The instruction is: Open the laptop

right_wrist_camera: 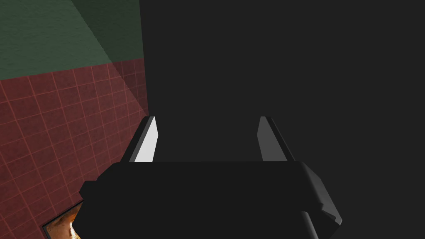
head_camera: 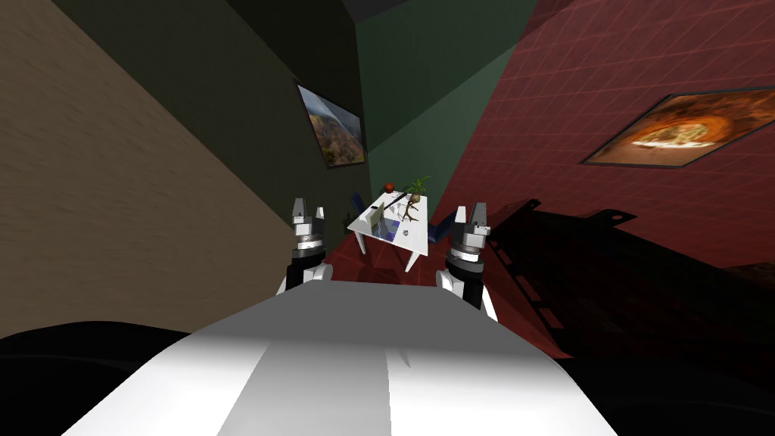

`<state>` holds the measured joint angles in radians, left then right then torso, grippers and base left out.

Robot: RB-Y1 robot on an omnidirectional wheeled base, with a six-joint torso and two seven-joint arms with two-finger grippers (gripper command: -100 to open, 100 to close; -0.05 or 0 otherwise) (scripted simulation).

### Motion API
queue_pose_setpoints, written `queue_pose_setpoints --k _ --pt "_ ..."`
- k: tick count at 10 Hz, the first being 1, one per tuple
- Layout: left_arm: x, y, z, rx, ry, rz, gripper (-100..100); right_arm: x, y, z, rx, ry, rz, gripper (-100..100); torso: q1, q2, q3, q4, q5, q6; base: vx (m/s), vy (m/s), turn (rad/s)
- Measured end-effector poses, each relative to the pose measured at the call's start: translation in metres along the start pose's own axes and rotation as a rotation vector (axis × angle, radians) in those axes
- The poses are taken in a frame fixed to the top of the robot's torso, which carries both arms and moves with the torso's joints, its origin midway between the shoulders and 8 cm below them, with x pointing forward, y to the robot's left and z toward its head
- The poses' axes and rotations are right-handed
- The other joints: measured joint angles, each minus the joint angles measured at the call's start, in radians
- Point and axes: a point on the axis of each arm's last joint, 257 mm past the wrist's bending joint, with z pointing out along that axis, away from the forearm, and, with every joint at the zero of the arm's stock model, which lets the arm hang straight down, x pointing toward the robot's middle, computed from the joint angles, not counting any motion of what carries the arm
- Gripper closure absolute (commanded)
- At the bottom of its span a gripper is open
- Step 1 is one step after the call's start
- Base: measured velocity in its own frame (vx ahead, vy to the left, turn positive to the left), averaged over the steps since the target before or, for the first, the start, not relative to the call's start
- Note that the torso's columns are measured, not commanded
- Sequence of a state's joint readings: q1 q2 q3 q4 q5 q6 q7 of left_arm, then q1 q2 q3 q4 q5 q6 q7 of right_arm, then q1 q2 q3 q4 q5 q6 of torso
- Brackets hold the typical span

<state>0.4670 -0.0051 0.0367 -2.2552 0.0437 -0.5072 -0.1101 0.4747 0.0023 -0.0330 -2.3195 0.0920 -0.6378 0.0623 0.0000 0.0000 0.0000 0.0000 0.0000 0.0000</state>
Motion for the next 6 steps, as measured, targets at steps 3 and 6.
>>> queue_pose_setpoints --k 3,6 --pt "0.0000 -0.0001 0.0000 0.000 0.000 0.000 0 0.0000 0.0001 0.0000 0.000 0.000 0.000 0 0.000 0.175 -0.351 0.176 0.000 0.000 0.000 0.000 0.000" --pt "0.0000 -0.0001 0.0000 0.000 0.000 0.000 0 0.0000 0.0001 0.0000 0.000 0.000 0.000 0 0.000 0.396 -0.792 0.396 0.000 0.000 0.000 0.000 0.000"
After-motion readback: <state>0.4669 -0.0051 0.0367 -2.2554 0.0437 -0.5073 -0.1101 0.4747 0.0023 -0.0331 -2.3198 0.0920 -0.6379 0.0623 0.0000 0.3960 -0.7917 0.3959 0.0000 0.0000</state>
